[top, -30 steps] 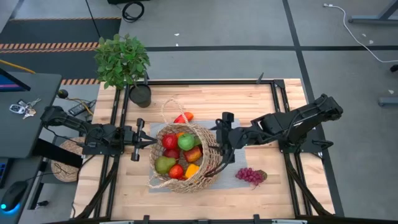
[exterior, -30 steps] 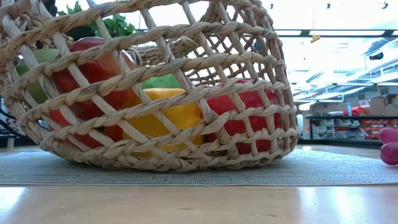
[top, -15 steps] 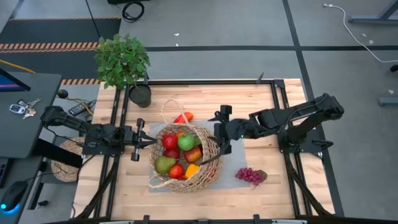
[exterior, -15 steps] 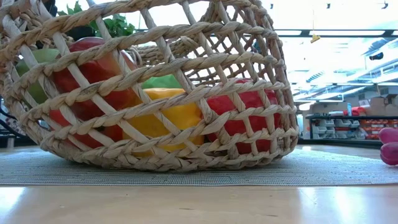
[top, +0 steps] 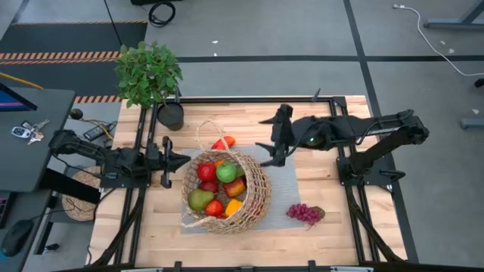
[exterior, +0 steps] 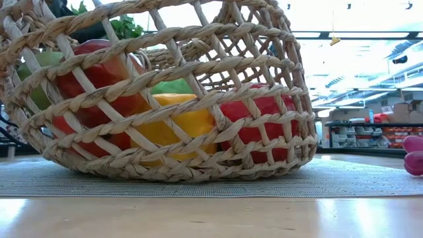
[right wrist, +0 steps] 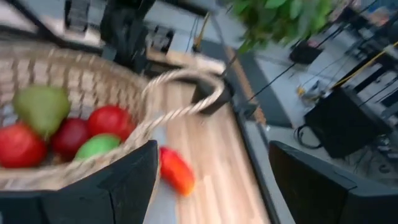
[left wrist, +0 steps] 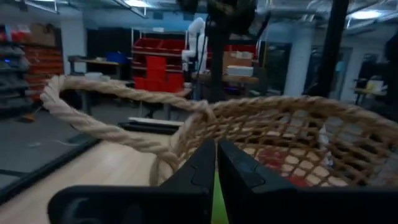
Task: Build produce basket
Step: Put the red mango into the brown woven basket
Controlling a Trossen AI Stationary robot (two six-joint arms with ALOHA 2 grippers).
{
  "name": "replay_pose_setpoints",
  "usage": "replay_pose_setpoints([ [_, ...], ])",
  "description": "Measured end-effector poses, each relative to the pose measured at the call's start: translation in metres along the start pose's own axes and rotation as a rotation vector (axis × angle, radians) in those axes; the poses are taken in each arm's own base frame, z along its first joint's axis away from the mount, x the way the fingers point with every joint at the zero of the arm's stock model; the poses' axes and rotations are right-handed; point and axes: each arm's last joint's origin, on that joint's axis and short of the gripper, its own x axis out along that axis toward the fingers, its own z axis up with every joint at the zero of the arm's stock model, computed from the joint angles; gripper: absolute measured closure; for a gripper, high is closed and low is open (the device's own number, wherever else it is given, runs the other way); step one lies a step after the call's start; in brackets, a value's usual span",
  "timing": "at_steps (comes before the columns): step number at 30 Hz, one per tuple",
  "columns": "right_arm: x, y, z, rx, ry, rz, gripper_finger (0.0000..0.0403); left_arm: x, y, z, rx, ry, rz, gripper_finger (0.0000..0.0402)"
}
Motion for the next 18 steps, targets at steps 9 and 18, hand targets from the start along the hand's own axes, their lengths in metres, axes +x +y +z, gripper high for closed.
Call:
replay_pose_setpoints([
  [9, 0.001, -0.015, 0.007, 0.019, -0.079, -0.066, 0.0094, 0.000, 0.000, -0.001, -0.062, 0.011, -0.007, 0.0370],
  [18, 0.012, -0.033, 0.011, 0.089, -0.138, -0.138, 0.0094, 0.000, 0.000, 0.002, 0.044, 0.004, -0.001, 0.0380],
])
